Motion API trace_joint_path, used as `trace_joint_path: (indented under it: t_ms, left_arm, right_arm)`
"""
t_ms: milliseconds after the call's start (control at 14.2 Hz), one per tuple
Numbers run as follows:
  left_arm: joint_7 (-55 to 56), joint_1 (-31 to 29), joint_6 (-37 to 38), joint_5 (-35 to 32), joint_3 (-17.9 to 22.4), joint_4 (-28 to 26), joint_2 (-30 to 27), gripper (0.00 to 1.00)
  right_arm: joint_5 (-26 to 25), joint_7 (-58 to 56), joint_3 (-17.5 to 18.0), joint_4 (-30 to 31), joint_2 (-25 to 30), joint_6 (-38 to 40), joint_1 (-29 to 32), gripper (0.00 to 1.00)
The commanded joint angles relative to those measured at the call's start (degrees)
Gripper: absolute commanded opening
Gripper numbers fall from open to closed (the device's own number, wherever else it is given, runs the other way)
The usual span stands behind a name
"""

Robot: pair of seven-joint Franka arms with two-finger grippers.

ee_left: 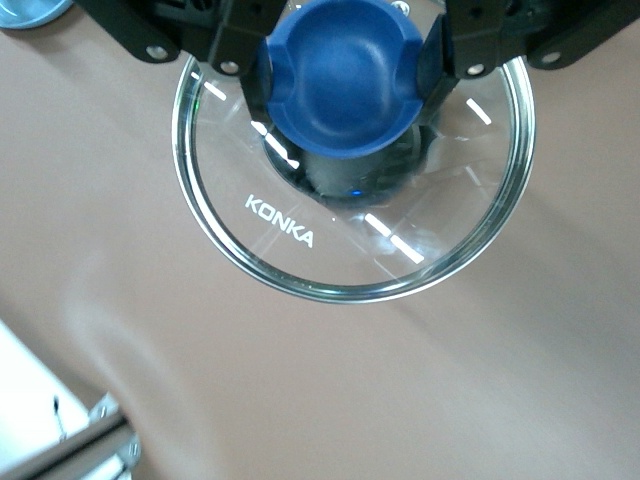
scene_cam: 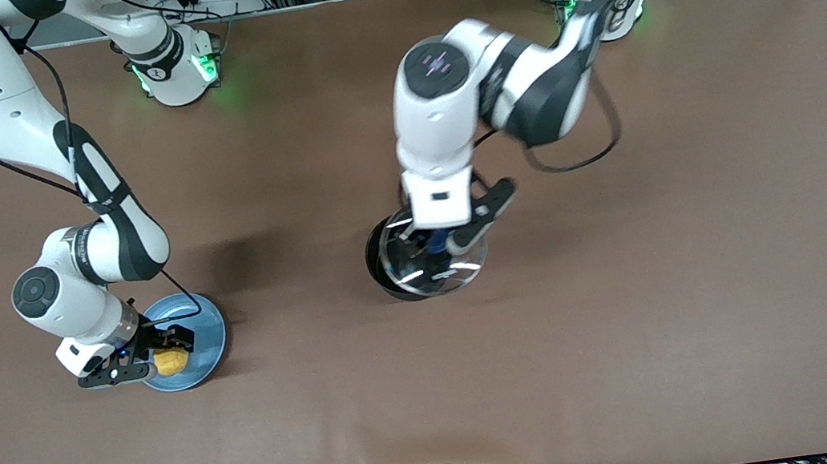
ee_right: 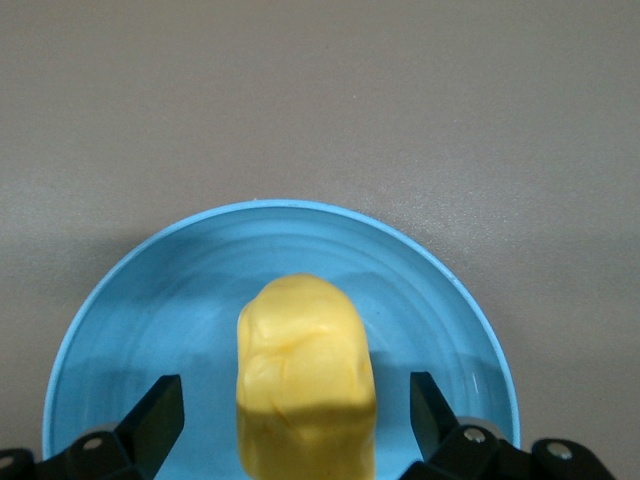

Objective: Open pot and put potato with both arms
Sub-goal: 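Lift the lid with the left gripper while the right gripper grasps the potato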

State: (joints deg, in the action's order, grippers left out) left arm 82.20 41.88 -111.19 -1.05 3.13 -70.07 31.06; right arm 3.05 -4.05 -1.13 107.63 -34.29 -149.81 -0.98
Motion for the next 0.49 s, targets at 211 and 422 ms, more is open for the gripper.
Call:
trace_joint_path:
  t_ms: [211,422]
  left_arm:
    - [-16.05,-10.31,11.06,1.66,-0.67,-3.84,-11.18,0.00]
    - [-28.72,-16.72,15.12,3.95,-0.67,-7.52,-15.92,0.00]
  right_arm:
    - [1.17,-1.40,0.08,-0.40,-0.69,-0.49,0.10,0.55]
    - [1.17,-1.05,0.17,-0.40,0.18,0.30,-0.16,0.30]
